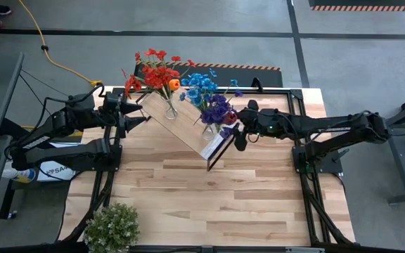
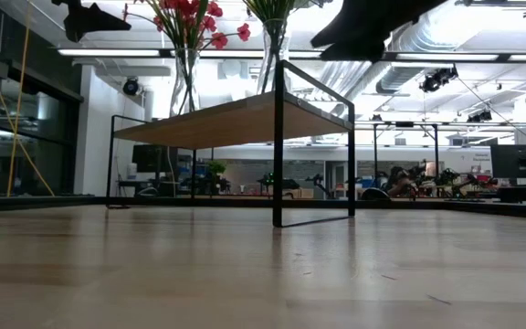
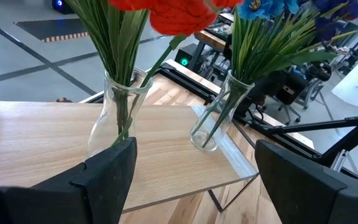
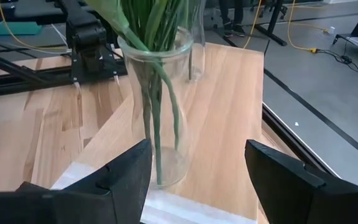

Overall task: Pick and place flowers into a vace then onto a shelf
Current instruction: Return to Home Position

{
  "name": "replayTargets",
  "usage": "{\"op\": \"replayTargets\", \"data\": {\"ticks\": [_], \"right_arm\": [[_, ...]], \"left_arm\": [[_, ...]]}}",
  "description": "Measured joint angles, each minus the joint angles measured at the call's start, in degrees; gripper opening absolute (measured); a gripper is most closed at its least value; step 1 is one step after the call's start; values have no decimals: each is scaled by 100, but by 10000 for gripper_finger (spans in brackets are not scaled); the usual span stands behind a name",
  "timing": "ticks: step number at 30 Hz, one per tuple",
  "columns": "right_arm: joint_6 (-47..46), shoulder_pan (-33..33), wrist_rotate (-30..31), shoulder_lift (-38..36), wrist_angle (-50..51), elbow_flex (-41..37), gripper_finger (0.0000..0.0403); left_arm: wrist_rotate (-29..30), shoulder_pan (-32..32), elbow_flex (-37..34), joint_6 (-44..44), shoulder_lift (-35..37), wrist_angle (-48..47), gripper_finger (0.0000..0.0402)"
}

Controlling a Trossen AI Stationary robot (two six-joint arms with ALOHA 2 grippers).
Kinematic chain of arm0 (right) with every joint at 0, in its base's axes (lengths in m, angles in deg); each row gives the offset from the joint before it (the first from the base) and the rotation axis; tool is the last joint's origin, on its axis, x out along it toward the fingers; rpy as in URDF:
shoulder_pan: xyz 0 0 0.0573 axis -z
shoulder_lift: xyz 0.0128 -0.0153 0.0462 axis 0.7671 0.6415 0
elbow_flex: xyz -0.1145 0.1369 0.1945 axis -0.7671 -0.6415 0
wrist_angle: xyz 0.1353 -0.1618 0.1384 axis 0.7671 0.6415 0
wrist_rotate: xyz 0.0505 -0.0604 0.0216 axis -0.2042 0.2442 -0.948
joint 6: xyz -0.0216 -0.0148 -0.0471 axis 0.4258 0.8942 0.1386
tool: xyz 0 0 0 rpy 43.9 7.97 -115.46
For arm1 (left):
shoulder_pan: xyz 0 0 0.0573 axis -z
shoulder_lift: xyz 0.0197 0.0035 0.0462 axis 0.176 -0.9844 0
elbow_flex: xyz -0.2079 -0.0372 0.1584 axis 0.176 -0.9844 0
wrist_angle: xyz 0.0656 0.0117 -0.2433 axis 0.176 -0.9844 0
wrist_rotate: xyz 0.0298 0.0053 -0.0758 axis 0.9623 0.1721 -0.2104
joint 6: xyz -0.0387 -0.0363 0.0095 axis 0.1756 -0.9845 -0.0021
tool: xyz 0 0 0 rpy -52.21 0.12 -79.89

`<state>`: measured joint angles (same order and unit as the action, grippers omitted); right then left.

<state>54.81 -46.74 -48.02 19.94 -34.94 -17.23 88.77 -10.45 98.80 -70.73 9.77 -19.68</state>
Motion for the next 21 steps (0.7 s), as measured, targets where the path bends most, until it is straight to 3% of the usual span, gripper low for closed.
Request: {"op": "replayTargets", "data": {"ticks": [6, 13, 21], "right_arm": [[41, 0, 0, -460, 461, 0, 248], [241, 0, 203, -1231, 1217, 4, 248], [198, 0, 1125, -2245, 2202, 4, 248]], "left_arm": [[-7, 1, 2, -48, 2, -2, 358], [-437, -1, 0, -218, 45, -24, 358], [-514, -1, 0, -264, 222, -498, 358]]}}
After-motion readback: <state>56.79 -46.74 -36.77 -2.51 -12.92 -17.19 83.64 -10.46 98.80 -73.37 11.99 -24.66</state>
